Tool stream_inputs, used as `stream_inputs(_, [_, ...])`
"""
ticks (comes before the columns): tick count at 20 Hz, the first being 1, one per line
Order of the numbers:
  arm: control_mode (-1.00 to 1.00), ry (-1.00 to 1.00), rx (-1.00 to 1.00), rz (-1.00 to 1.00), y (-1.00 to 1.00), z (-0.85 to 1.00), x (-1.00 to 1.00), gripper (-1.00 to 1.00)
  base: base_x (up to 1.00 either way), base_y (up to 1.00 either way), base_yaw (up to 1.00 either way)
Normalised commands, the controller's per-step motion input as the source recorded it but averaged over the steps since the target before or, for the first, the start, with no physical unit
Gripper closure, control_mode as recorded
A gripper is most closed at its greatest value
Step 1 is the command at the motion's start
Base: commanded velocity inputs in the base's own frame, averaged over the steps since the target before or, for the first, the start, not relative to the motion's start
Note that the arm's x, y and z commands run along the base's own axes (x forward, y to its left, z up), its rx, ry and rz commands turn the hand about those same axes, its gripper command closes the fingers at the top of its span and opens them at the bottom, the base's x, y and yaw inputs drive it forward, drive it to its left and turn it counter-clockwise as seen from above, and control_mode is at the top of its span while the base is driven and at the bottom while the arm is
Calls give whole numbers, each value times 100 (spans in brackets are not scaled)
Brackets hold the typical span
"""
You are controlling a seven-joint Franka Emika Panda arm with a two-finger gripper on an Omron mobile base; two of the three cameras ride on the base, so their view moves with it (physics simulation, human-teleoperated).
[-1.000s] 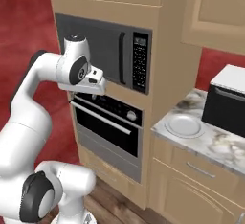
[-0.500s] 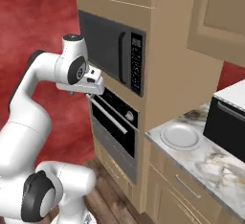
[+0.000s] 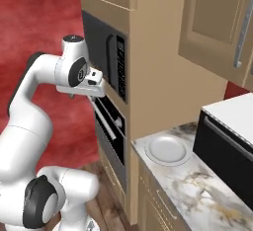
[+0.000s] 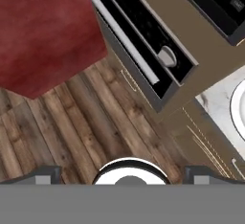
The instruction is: Take the baked cake out of the oven and place it on the plate for cooling. Then close the oven door.
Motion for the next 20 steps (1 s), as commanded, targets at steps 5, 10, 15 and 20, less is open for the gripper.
stream_inputs(5, [100,0,0,0,0,0,0,-100,11,-64,31])
stream_inputs(10, [100,0,0,0,0,0,0,-100,2,-34,17])
stream_inputs(15, [100,0,0,0,0,0,0,-100,-12,-14,5])
stream_inputs(20, [100,0,0,0,0,0,0,-100,-12,-38,14])
